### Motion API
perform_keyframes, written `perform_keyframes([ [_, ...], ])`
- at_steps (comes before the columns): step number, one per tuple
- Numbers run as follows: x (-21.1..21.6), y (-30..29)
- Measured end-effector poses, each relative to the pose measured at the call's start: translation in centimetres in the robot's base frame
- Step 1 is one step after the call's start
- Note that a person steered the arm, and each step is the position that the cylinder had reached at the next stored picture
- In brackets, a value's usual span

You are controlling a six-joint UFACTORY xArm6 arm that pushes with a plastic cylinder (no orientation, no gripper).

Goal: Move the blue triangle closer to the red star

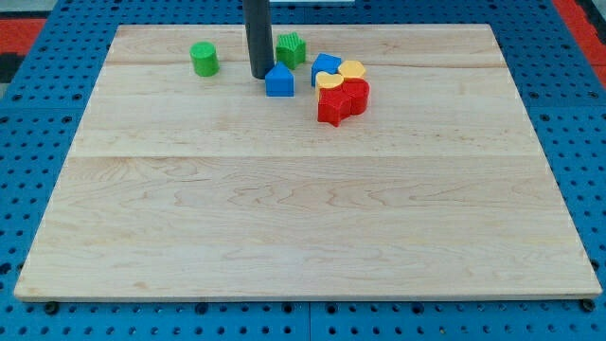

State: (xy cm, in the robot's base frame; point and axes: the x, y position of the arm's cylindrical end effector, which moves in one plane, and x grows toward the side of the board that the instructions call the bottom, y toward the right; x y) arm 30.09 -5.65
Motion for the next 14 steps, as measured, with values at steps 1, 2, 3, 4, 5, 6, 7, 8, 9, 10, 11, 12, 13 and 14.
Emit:
perform_keyframes([
  [1,0.5,0.1],
  [2,0.3,0.1],
  [3,-0.7,0.1],
  [4,-1.2,0.1],
  [5,-0.9,0.7],
  [6,-0.2,1.5],
  [7,0.4,1.9],
  [8,1.1,2.1],
  [9,1.9,2.5],
  [10,2.4,2.7],
  [11,2.7,3.0],
  [12,2.7,3.2],
  [13,2.7,4.0],
  [14,2.8,4.5],
])
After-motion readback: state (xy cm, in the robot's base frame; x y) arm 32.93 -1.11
